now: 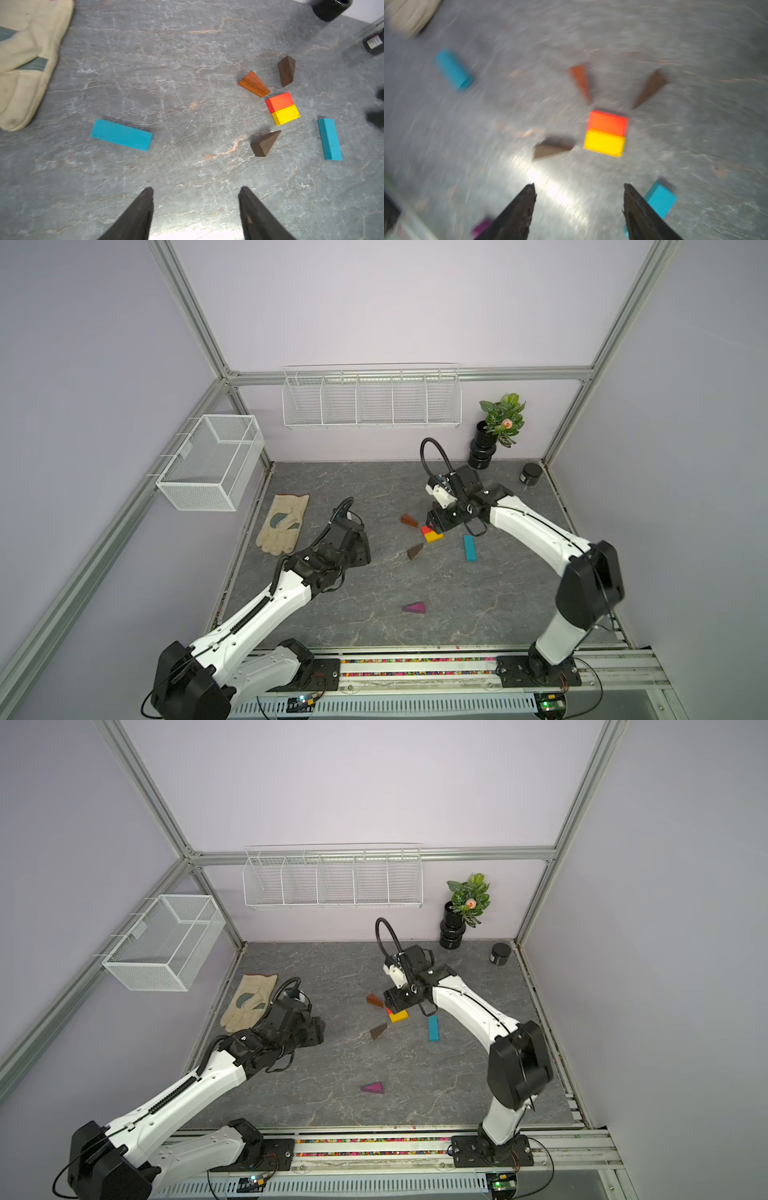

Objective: Assemble a small pinwheel with building blocks
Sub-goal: Pick up the building block from the center of the board.

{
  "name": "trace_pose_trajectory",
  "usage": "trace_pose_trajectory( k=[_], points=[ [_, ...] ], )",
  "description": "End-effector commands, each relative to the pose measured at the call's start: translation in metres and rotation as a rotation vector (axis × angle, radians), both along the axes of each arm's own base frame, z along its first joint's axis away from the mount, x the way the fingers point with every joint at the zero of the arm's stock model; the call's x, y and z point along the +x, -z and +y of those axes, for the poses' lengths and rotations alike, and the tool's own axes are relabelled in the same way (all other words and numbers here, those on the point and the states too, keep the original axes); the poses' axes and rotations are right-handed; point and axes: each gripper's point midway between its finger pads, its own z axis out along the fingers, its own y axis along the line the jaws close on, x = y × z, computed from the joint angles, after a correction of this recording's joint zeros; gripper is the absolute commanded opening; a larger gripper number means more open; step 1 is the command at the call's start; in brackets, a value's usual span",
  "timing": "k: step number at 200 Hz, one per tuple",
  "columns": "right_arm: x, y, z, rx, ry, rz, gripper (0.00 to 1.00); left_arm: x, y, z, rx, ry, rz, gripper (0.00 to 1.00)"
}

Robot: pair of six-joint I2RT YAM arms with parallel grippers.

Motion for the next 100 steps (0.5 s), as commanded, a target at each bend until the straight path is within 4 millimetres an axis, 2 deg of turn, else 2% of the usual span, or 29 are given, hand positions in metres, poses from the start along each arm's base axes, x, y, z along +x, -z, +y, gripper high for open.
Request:
trace_pose_trajectory(
  k=[1,17,39,100],
  points=[
    [-0.063,0.036,0.019,-0.026,-0.318,0.041,0.67,-0.007,0.006,0.019,0.008,-0.073,0.003,0.69],
    [-0.093,0.049,0.023,-0.065,-0.441,0.027,0.67,-0.010,0.005,0.023,0.000,-0.084,-0.011,0.69],
    [-0.123,0.063,0.027,-0.092,-0.564,0.033,0.67,-0.013,0.005,0.025,-0.009,-0.085,-0.017,0.70],
    [-0.165,0.083,0.040,-0.132,-0.745,0.037,0.66,-0.017,0.013,0.024,-0.003,-0.076,0.013,0.71]
  ],
)
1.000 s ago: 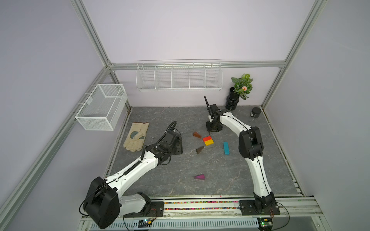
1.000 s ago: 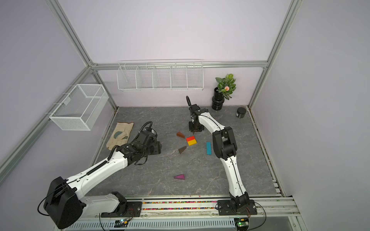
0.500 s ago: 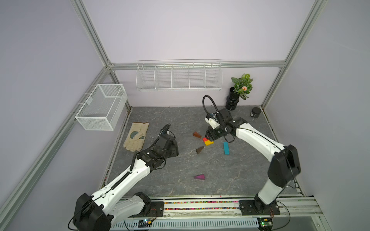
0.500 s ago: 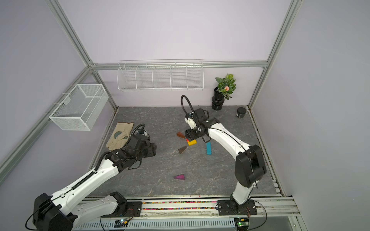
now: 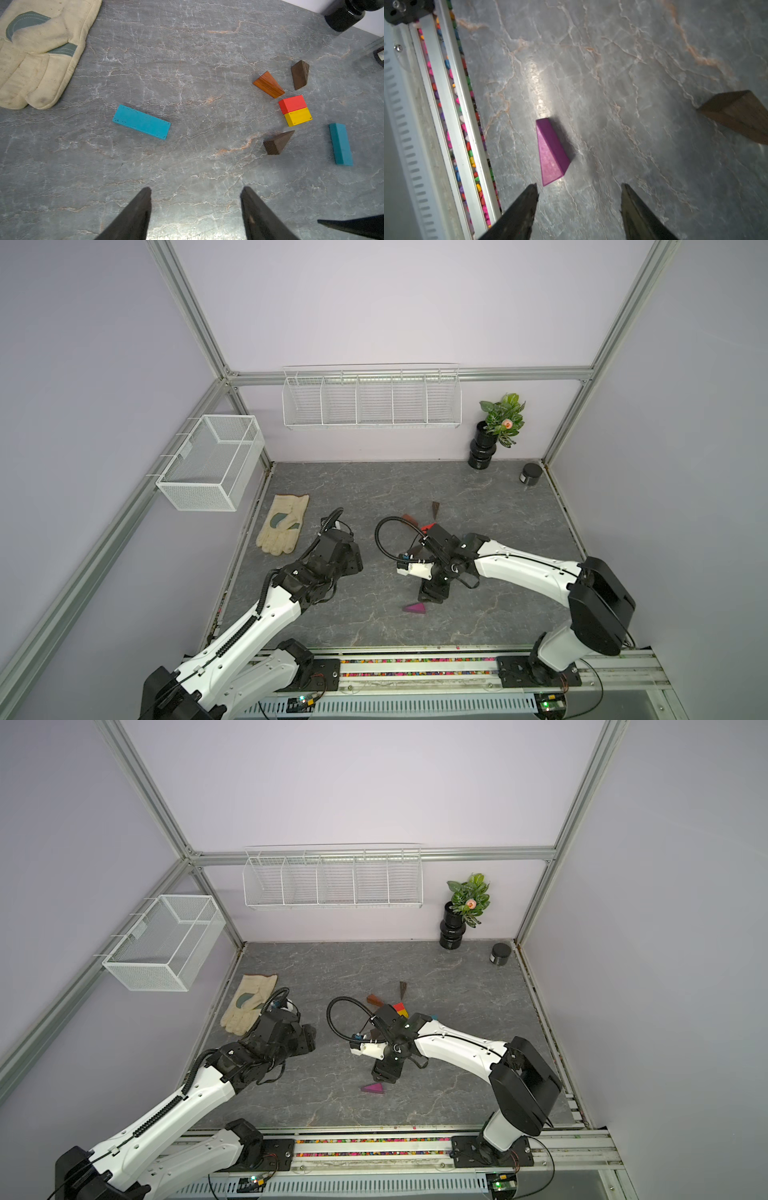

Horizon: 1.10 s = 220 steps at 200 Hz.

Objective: Assemble a small pinwheel with building blocks
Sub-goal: Pick up the building block from the center of the board.

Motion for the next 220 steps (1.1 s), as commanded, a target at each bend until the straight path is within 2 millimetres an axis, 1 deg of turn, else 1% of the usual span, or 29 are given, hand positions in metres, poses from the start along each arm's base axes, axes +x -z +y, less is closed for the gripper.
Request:
trace_pose_trajectory(
  k=[1,31,62,85,112,143,159,185,203,220],
  points=[
    [-0.016,0.003,0.007,0.015,-0.102,-0.011,0.66,-0.003,0.008,0.005,0.008,-0.027,0.026,0.71],
    [-0.028,0.017,0.011,-0.029,-0.141,-0.003,0.64,-0.005,0.008,0.013,0.009,-0.072,0.021,0.71],
    [-0.037,0.026,0.014,-0.048,-0.163,0.008,0.57,-0.009,0.009,0.027,-0.031,-0.140,0.009,0.73],
    [-0.037,0.036,0.012,-0.081,-0.162,-0.002,0.53,-0.013,0.010,0.033,-0.047,-0.155,-0.001,0.74],
    [-0.035,0.047,0.006,-0.125,-0.156,-0.010,0.50,-0.015,0.012,0.034,-0.044,-0.154,0.003,0.75],
    [-0.029,0.057,-0.001,-0.170,-0.146,-0.039,0.41,-0.014,0.015,0.032,-0.042,-0.145,0.013,0.75],
    [-0.022,0.059,-0.005,-0.189,-0.130,-0.073,0.34,-0.014,0.017,0.031,-0.037,-0.140,0.021,0.75],
    [-0.003,0.055,-0.017,-0.199,-0.080,-0.117,0.27,-0.013,0.018,0.030,-0.033,-0.131,0.022,0.75],
    [0.017,0.050,-0.031,-0.188,-0.017,-0.128,0.26,-0.013,0.018,0.030,-0.032,-0.128,0.020,0.75],
    [0.041,0.045,-0.047,-0.176,0.051,-0.154,0.25,-0.013,0.019,0.029,-0.030,-0.125,0.020,0.75]
  ],
)
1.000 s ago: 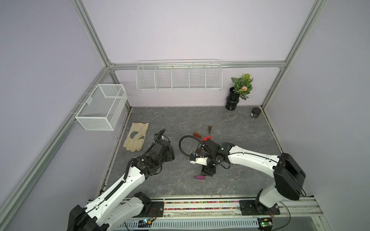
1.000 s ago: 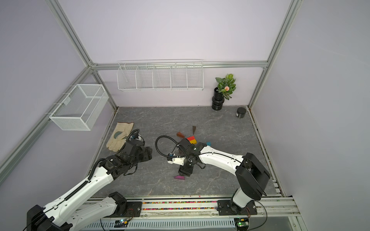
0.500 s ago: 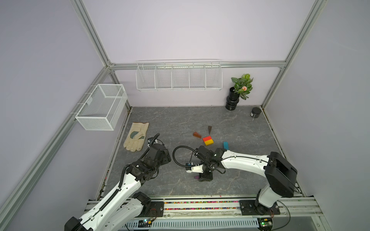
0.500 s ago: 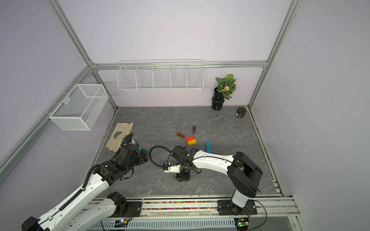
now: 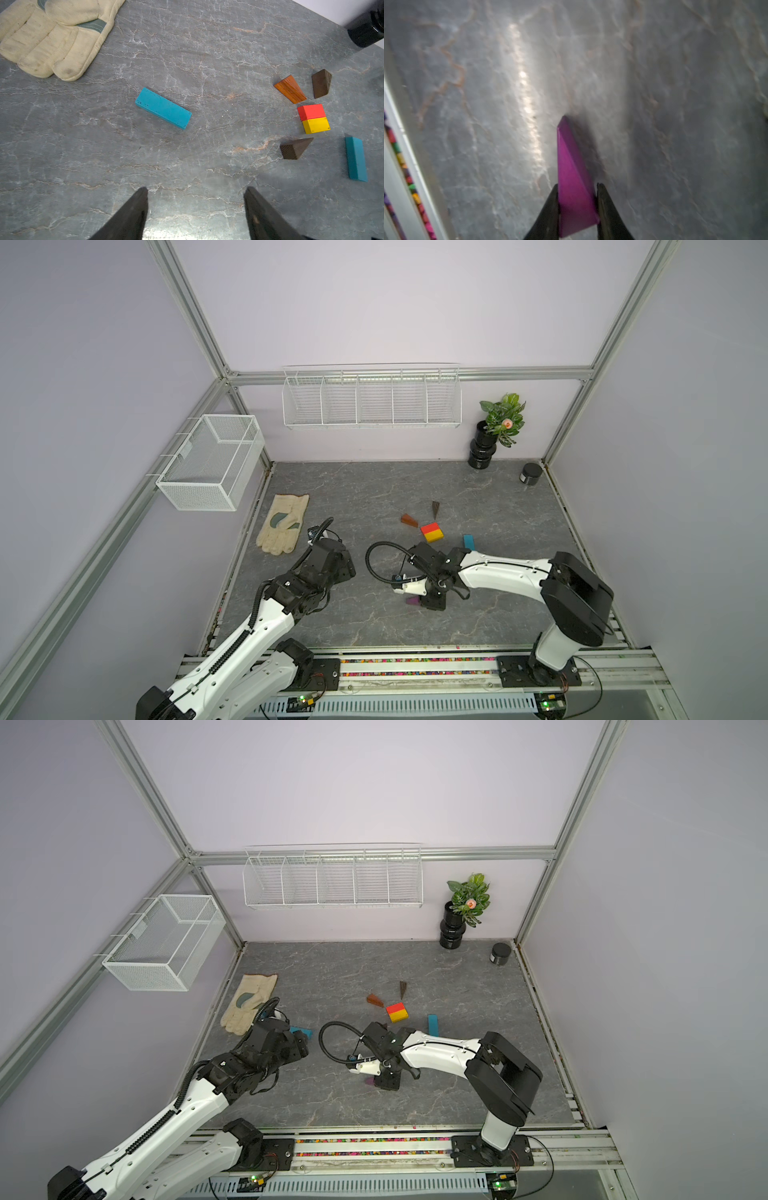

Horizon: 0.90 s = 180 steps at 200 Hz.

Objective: Assemble a small pinwheel with building blocks
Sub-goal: Pick up the building block from the center of the board, then assemble the building block at the center of the board.

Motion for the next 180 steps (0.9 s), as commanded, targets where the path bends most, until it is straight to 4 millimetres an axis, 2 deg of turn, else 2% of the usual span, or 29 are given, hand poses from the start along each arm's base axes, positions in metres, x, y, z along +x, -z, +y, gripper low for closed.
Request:
trace_pose_trajectory(
  k=[1,41,79,110,129,148,180],
  points=[
    [0.032,-0.007,-0.028,-0.002,0.082,-0.064,0.25,0.001,0.004,0.002,0.004,-0.010,0.001,0.75],
    [0.089,-0.006,-0.072,-0.009,0.225,-0.098,0.24,0.003,0.008,-0.003,-0.007,0.001,0.001,0.75],
    [0.128,-0.002,-0.098,-0.014,0.296,-0.100,0.23,0.006,0.009,-0.006,-0.006,0.018,0.000,0.76],
    [0.151,0.004,-0.113,-0.019,0.336,-0.084,0.23,0.007,0.011,-0.008,-0.005,0.027,-0.003,0.76],
    [0.162,0.009,-0.119,-0.028,0.351,-0.079,0.27,0.008,0.012,-0.010,-0.007,0.036,-0.002,0.76],
    [0.171,0.012,-0.126,-0.045,0.379,-0.083,0.36,0.010,0.013,-0.012,-0.006,0.043,-0.001,0.76],
    [0.185,0.007,-0.134,-0.040,0.435,-0.106,0.49,0.012,0.014,-0.015,-0.009,0.050,0.003,0.76]
  ],
)
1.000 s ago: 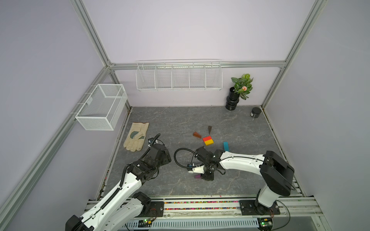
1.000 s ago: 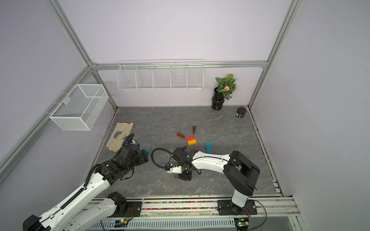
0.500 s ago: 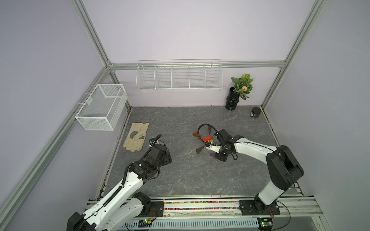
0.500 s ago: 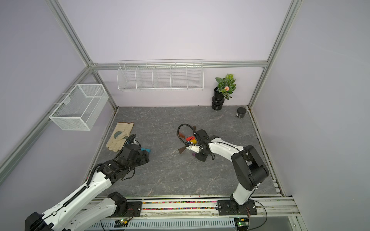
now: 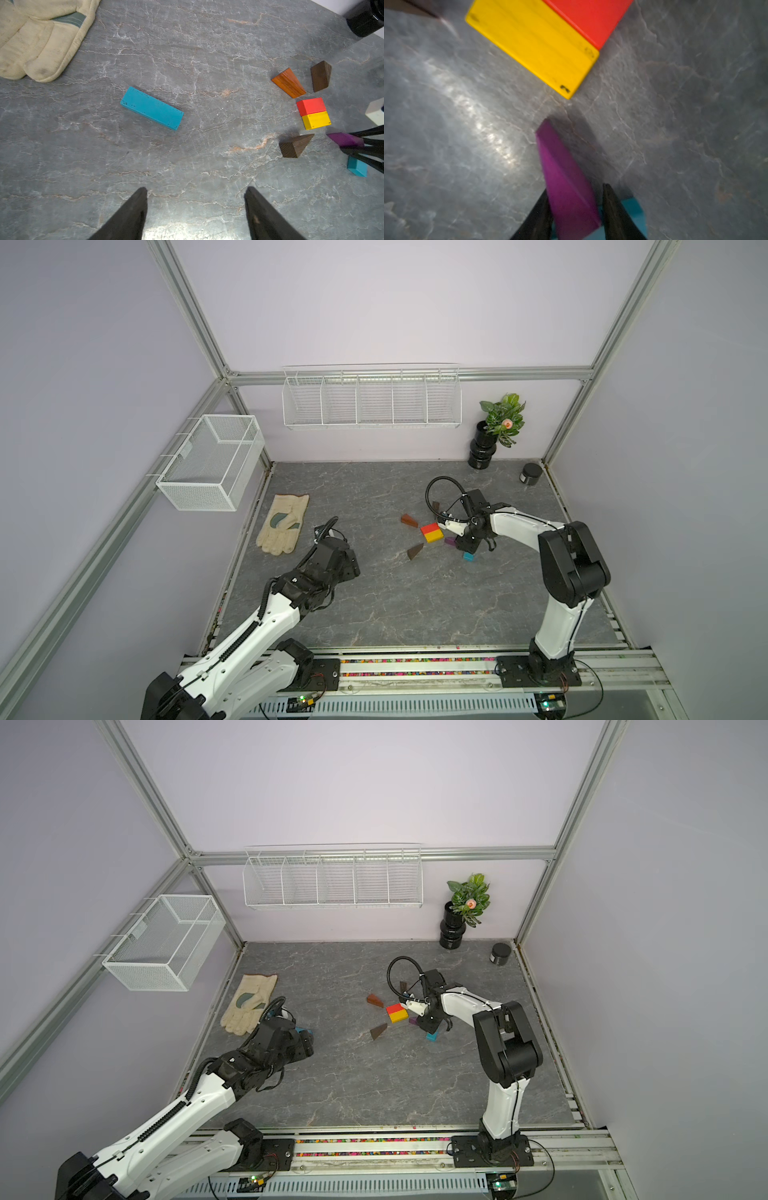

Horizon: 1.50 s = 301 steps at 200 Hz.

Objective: Assemble a small pinwheel with building blocks
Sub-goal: Assemble the building block at the center of the board.

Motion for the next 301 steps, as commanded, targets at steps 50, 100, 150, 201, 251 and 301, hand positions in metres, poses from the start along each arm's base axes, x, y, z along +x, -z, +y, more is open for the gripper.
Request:
trace_pose_trajectory(
  k=[50,100,150,201,251,301],
  points=[
    [0.013,-0.002,-0.014,-0.012,0.081,-0.013,0.55,0.004,0.002,-0.005,-0.013,0.011,0.000,0.76],
    [0.003,-0.023,0.007,0.108,0.059,-0.009,0.60,0.004,0.001,-0.005,-0.017,0.012,-0.003,0.76],
    [0.013,-0.015,0.009,0.098,0.123,0.006,0.59,0.005,0.003,-0.008,-0.026,0.015,0.006,0.76],
    [0.021,-0.011,0.005,0.077,0.184,-0.018,0.57,0.004,0.004,-0.008,-0.027,0.014,0.010,0.76],
    [0.020,-0.007,-0.001,0.047,0.184,-0.014,0.57,0.004,0.005,-0.008,-0.028,0.015,0.017,0.76],
    [0.023,-0.007,-0.008,0.026,0.202,-0.026,0.57,0.003,0.006,-0.008,-0.030,0.011,0.021,0.76]
  ],
)
